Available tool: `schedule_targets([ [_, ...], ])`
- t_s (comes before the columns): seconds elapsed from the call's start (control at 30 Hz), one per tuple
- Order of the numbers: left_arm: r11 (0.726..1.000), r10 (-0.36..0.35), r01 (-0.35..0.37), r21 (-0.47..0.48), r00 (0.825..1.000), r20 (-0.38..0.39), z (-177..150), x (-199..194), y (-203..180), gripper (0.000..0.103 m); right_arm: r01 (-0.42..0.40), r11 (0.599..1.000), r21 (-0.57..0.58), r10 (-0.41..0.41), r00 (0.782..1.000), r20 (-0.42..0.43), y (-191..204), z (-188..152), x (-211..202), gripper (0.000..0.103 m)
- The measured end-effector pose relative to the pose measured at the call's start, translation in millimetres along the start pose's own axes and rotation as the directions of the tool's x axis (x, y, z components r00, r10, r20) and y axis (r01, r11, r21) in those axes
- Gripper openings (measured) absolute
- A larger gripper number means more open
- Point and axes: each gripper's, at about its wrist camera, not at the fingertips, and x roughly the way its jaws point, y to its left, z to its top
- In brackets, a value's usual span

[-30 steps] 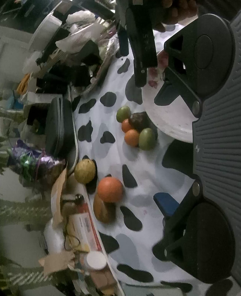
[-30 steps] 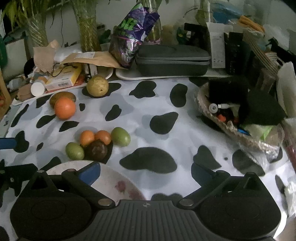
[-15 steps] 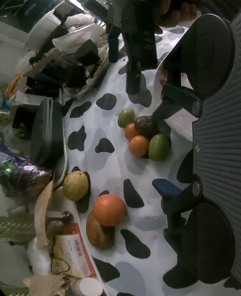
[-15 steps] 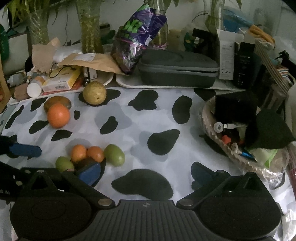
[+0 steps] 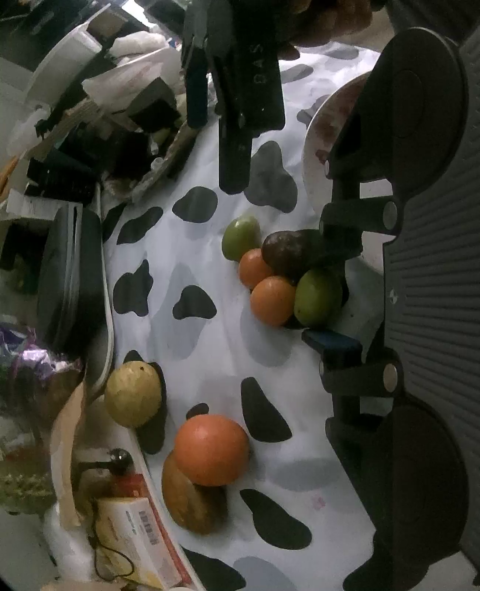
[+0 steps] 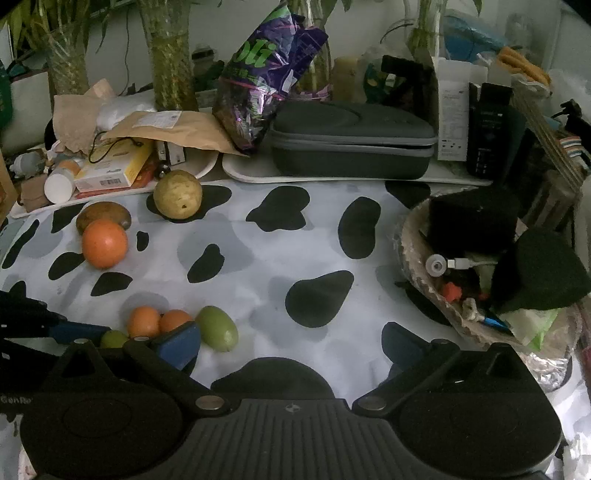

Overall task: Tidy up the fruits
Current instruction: 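Close the left tool on a small green fruit, then close the right tool on another small green fruit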

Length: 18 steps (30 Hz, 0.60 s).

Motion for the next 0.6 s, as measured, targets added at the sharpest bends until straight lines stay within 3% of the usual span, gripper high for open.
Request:
schedule_targets([
  [0.33, 0.997, 0.069, -0.071, 0.019, 0.996, 0.064, 0.2, -15.6, 4.3, 0.035, -0.061, 0.997, -0.044, 0.06, 0.998, -0.013, 3.4, -0.5, 19.1, 0.102],
  [0.6, 0.995, 0.095, -0.097, 0.026, 0.992, 0.088, -3.1, -25.3, 12.6, 0.035, -0.061, 0.991, -0.123, 0.053, 0.996, -0.068, 20.6, -1.0, 37.3, 0.08],
])
